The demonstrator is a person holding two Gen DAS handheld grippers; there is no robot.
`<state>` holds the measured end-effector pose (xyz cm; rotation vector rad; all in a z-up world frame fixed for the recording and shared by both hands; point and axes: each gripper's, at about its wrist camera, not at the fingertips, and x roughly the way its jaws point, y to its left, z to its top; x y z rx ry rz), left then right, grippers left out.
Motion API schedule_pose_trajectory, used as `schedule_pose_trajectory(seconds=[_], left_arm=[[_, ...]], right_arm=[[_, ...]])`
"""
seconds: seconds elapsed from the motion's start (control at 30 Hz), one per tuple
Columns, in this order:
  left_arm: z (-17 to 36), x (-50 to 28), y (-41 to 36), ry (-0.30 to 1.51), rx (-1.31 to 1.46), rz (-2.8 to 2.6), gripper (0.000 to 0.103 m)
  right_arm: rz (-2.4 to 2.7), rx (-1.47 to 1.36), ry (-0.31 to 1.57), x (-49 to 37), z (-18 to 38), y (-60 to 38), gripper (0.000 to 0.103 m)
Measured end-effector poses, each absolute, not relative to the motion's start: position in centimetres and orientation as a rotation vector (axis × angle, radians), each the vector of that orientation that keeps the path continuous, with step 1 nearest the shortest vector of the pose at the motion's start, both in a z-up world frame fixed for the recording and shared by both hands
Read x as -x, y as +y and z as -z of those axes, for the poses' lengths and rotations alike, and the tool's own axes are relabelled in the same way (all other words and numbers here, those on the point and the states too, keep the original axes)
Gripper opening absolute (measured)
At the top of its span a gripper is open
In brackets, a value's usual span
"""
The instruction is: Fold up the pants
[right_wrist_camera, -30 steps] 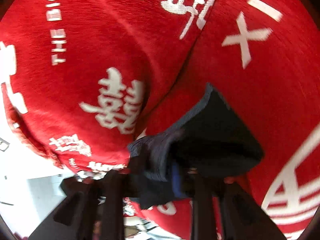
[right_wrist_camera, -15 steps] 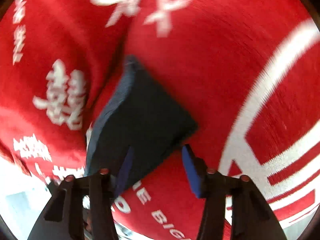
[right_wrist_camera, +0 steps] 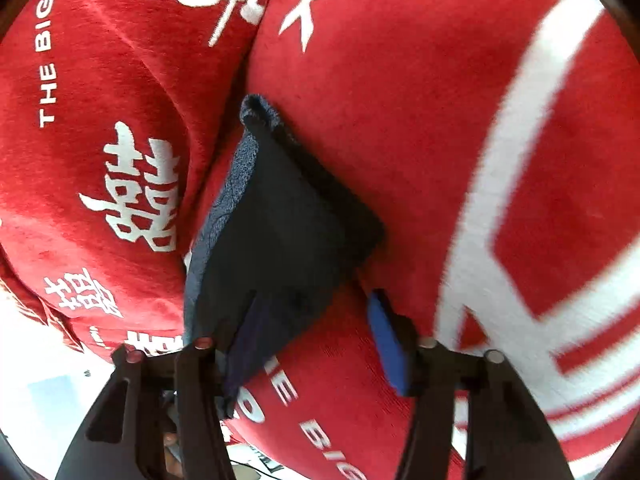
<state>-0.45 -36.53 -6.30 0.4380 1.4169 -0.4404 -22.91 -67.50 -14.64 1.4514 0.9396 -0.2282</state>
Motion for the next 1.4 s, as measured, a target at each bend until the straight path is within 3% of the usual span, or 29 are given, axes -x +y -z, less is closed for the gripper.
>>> schedule_pose_trajectory(seconds=[0.13,0.27,0.37,0.47,0.6,0.77,0.87,0.93,1.03,1.13,1.4], left_arm=[[6.3,0.5,-36.2,1.415,-0.429,0.417,0.087],[6.0,1.5,-36.2,1.435,-0.434,0.427,0.087],[6.7,2.2,-35.9,1.410,-0.432,0.416,0.092],[6.4,2.1,-35.4,1.424,-0.439,0.401,0.093],[4.1,0.5,-34.8,1.301,-0.492,0.385,0.093],[5.7,-3.5,-32.8,1.324,-0.453,0.268,0.093],[7.0,-5.9,-32.2,1.310,-0.397,0.228,0.093],[8.0,-6.4,-32.9,1.300,-0.403,0.208,0.103],[7.9,-7.9,-32.6,1.300,-0.390,0.188,0.103],[6.5,-8.9,-30.7,1.303,-0.371,0.161,0.103],[3.1,-8.1,-21.5,1.280,-0.414,0.134,0.103]], right_arm=[[0.216,-1.556,0.875,21.1,16.3,-68.0,0.013],[0.132,-1.428,0.793,20.5,10.4,-68.6,0.012],[0.161,-1.317,0.886,20.8,9.6,-68.6,0.012],[0.298,-1.289,1.096,21.3,12.9,-69.4,0.026],[0.446,-1.289,1.030,24.0,10.7,-69.7,0.032],[0.408,-0.983,1.032,22.2,4.1,-66.1,0.034],[0.274,-0.876,1.098,17.1,4.3,-62.7,0.037],[0.211,-0.825,1.163,14.1,6.3,-60.9,0.038],[0.184,-0.788,1.226,11.5,8.4,-59.1,0.038],[0.190,-0.800,1.220,11.4,8.3,-59.0,0.050],[-0.043,-0.951,1.181,12.4,6.7,-56.1,0.055]])
